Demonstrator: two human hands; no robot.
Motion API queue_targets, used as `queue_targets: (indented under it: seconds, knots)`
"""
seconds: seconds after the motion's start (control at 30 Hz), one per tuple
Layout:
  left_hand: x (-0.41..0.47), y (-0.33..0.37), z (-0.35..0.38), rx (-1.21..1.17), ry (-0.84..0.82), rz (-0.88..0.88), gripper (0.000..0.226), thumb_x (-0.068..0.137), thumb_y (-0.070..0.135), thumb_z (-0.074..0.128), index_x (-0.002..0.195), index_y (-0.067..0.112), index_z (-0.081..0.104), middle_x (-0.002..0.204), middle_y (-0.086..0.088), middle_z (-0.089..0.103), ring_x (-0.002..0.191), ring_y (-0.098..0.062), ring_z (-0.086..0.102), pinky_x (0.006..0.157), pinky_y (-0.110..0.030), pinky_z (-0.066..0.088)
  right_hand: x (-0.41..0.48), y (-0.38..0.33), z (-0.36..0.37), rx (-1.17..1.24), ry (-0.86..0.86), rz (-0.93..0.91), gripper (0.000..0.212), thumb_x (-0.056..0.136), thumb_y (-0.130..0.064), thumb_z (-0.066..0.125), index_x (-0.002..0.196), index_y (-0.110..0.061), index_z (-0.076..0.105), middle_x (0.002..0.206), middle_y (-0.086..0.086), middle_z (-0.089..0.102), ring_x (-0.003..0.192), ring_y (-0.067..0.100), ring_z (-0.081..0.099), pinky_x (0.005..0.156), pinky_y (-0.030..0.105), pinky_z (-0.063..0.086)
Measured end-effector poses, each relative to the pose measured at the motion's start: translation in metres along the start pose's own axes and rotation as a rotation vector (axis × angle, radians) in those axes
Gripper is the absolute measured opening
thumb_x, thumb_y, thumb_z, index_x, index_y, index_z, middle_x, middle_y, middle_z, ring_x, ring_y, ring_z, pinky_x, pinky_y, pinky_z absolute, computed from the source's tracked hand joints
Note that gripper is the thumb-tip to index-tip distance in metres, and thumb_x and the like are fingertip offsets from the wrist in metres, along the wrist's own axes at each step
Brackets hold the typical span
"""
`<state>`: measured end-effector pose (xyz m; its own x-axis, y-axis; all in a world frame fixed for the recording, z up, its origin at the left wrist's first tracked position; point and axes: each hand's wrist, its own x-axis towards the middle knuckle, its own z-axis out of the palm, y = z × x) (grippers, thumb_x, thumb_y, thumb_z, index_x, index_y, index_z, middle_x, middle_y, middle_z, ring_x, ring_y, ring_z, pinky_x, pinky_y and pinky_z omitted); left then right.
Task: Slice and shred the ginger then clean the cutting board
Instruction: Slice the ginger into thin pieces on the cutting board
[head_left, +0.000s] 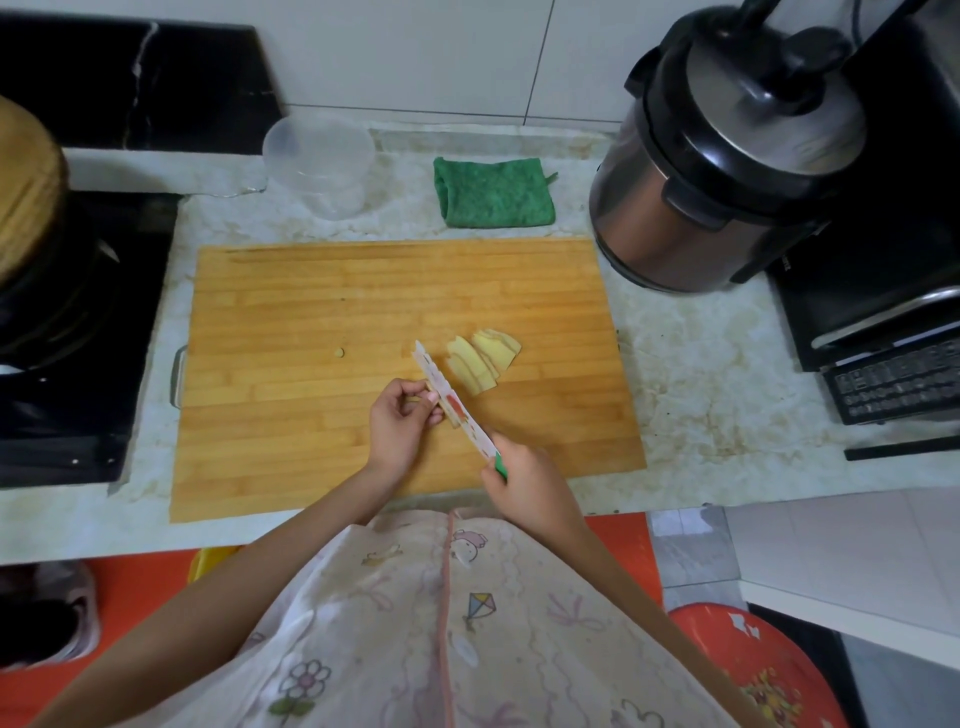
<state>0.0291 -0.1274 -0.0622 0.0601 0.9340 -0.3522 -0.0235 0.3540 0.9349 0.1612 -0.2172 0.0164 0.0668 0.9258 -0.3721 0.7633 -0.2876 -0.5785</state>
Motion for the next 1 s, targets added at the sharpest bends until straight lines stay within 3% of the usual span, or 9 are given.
queue_targets:
  seconds: [0.3, 0.57, 0.73, 0.83, 1.0]
  knots:
    - [0.0006, 0.0035, 0.0008, -0.006, -0.007, -0.031, 0.017, 0.091, -0.005, 0.057, 0.087, 0.012, 0.053, 0.077, -0.011, 0.061, 0.052, -0.001, 0.062, 0.060, -0.013, 0.053, 0.0012, -0.0020, -0.0005, 0.008, 0.001, 0.015, 0.033, 0.089, -0.008, 0.046, 0.121, -0.005, 0.054, 0.056, -0.009, 0.035, 0.048, 0.005, 0.034, 0.044, 0.019, 0.024]
    - [-0.0002, 0.0060, 0.0001, 0.014, -0.007, -0.046, 0.017, 0.091, -0.005, 0.058, 0.088, 0.012, 0.054, 0.078, -0.008, 0.060, 0.053, -0.001, 0.063, 0.061, -0.014, 0.054, 0.0035, -0.0015, 0.0007, -0.027, -0.014, 0.008, 0.038, 0.091, -0.008, 0.045, 0.128, -0.004, 0.051, 0.056, -0.009, 0.035, 0.048, 0.004, 0.033, 0.043, 0.018, 0.024]
    - [-0.0007, 0.0071, -0.0003, 0.023, -0.008, -0.050, 0.016, 0.090, -0.004, 0.059, 0.088, 0.011, 0.054, 0.078, -0.008, 0.060, 0.054, -0.001, 0.063, 0.062, -0.014, 0.054, 0.0048, -0.0025, 0.0016, -0.039, -0.027, 0.012, 0.044, 0.091, -0.008, 0.045, 0.135, -0.007, 0.047, 0.057, -0.006, 0.038, 0.060, 0.017, 0.043, 0.045, 0.021, 0.027]
    - [-0.0009, 0.0080, 0.0005, 0.038, -0.006, -0.047, 0.015, 0.090, -0.004, 0.059, 0.088, 0.011, 0.055, 0.078, -0.008, 0.060, 0.054, -0.001, 0.063, 0.061, -0.014, 0.054, 0.0053, -0.0016, 0.0021, -0.035, -0.019, 0.002, 0.046, 0.091, -0.009, 0.045, 0.137, -0.008, 0.045, 0.056, -0.008, 0.037, 0.052, 0.011, 0.038, 0.044, 0.018, 0.025]
    - [-0.0037, 0.0051, -0.0061, 0.068, 0.002, -0.051, 0.017, 0.091, -0.006, 0.057, 0.087, 0.010, 0.055, 0.077, -0.007, 0.062, 0.057, -0.003, 0.065, 0.062, -0.014, 0.054, 0.0062, -0.0040, 0.0014, 0.000, -0.042, 0.006, 0.041, 0.091, -0.008, 0.043, 0.132, -0.005, 0.048, 0.069, 0.003, 0.055, 0.062, 0.017, 0.045, 0.046, 0.024, 0.028]
